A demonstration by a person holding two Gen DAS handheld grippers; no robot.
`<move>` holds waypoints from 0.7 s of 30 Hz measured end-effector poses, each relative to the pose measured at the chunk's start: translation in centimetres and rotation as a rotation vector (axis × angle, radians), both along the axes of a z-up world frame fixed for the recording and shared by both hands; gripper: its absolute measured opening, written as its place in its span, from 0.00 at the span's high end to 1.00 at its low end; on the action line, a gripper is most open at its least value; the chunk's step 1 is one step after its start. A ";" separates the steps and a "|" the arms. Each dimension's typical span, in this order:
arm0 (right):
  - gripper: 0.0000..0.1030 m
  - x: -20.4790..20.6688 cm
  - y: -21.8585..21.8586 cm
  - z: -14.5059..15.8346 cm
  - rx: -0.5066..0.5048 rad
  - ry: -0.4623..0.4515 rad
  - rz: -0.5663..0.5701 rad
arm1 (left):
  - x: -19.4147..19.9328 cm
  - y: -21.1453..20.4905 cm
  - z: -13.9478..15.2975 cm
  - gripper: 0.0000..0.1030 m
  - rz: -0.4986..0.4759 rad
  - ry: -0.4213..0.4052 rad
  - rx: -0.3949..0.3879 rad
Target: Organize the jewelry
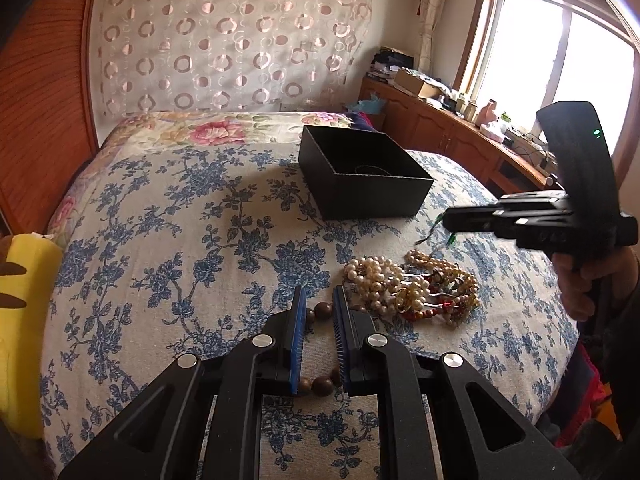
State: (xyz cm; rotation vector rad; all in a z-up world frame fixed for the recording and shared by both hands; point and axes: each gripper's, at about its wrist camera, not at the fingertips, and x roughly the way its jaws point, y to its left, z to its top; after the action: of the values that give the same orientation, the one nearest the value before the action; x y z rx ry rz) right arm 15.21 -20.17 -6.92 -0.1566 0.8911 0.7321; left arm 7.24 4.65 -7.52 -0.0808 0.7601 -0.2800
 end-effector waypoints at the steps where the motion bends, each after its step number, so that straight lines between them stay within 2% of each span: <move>1: 0.88 0.0 -0.1 0.4 0.002 -0.013 -0.002 | -0.1 0.2 -0.1 0.88 0.004 0.002 0.003; 4: 0.88 -0.1 -0.3 1.3 -0.003 -0.048 -0.007 | 0.0 0.6 -0.4 0.86 0.016 0.016 0.038; 7: 0.88 -0.2 -0.6 2.0 -0.003 -0.073 -0.012 | 0.2 0.9 -1.4 0.73 0.018 0.059 0.087; 11: 0.88 -0.2 -1.0 2.7 -0.005 -0.097 -0.020 | 0.4 0.9 -2.4 0.68 0.020 0.086 0.131; 19: 0.88 -0.4 -0.7 2.9 -0.009 -0.116 -0.019 | 1.2 0.7 -3.7 0.68 0.020 0.116 0.187; 20: 0.88 -0.4 -0.6 2.9 -0.010 -0.117 -0.021 | 1.3 0.8 -3.7 0.70 0.023 0.116 0.188; 21: 0.88 -0.4 -0.7 2.9 -0.009 -0.117 -0.022 | 1.3 0.8 -3.7 0.80 0.027 0.114 0.191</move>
State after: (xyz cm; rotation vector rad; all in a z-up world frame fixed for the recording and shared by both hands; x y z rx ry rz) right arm 14.81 -20.86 -4.01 -0.1958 0.7837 0.6918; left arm 8.53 5.42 -11.22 0.0739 0.8950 -0.1775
